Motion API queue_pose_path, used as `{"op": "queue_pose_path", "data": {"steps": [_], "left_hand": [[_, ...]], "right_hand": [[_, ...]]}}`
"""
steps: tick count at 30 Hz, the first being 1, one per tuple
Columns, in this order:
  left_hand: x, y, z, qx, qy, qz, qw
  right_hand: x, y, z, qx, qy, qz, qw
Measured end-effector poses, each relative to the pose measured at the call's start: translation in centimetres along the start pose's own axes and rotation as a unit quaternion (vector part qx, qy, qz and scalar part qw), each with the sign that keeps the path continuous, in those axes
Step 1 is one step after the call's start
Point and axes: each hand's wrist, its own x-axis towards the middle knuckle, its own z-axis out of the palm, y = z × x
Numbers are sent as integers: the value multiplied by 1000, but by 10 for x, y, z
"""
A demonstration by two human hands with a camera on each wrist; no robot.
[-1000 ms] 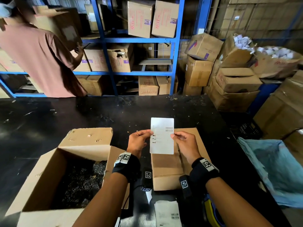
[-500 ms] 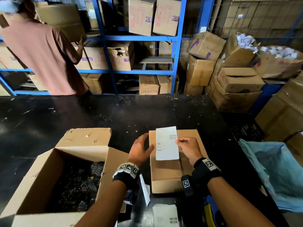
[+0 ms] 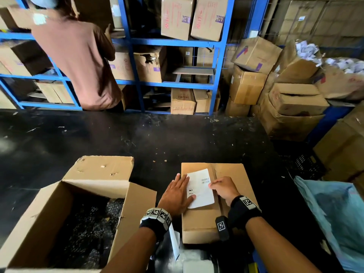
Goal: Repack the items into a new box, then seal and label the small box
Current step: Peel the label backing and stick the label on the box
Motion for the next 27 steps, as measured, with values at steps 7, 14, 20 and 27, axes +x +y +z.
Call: {"op": "queue_pose_path", "data": {"steps": [7, 14, 20, 27], "left_hand": [[-1, -13, 13, 13, -29, 7, 999], [-2, -17, 22, 0, -39, 9, 999], [-4, -22, 27, -20, -39, 17, 999], [-6, -28, 27, -90, -48, 45, 994]], "right_hand": [[-2, 2, 4, 9, -3, 21, 1000], [-10, -4, 6, 17, 14, 39, 999], [-15, -7, 6, 33, 12, 46, 998], [-28, -24, -6, 75, 25, 34, 996]]}}
